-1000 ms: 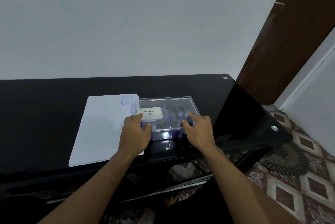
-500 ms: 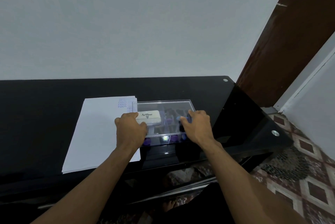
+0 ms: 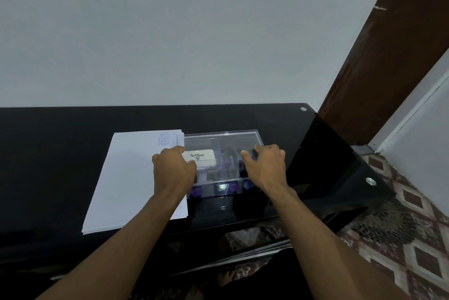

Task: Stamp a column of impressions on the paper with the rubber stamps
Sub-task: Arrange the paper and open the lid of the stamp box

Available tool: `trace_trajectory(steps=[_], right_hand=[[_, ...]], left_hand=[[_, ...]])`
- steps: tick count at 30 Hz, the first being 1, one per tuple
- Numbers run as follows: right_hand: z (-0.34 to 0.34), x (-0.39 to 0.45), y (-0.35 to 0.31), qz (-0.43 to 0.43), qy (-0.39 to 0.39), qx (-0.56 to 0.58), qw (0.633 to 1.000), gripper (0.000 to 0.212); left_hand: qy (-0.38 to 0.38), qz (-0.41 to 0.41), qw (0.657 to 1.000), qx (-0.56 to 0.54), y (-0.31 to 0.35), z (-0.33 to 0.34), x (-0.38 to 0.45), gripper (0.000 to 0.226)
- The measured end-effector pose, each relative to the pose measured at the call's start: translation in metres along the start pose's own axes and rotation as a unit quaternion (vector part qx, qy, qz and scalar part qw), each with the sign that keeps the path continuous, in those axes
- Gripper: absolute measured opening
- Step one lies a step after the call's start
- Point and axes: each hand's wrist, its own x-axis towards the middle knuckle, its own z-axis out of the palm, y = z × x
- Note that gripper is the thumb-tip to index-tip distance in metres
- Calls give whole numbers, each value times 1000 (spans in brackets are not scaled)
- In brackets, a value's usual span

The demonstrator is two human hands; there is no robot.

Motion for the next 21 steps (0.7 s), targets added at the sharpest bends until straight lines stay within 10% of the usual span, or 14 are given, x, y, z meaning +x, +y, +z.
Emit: trace_trajectory(steps=[21], right_hand=[[69, -25, -177, -55, -79, 188, 977, 18]], left_hand=[[104, -53, 992, 54, -122, -136, 50, 22]])
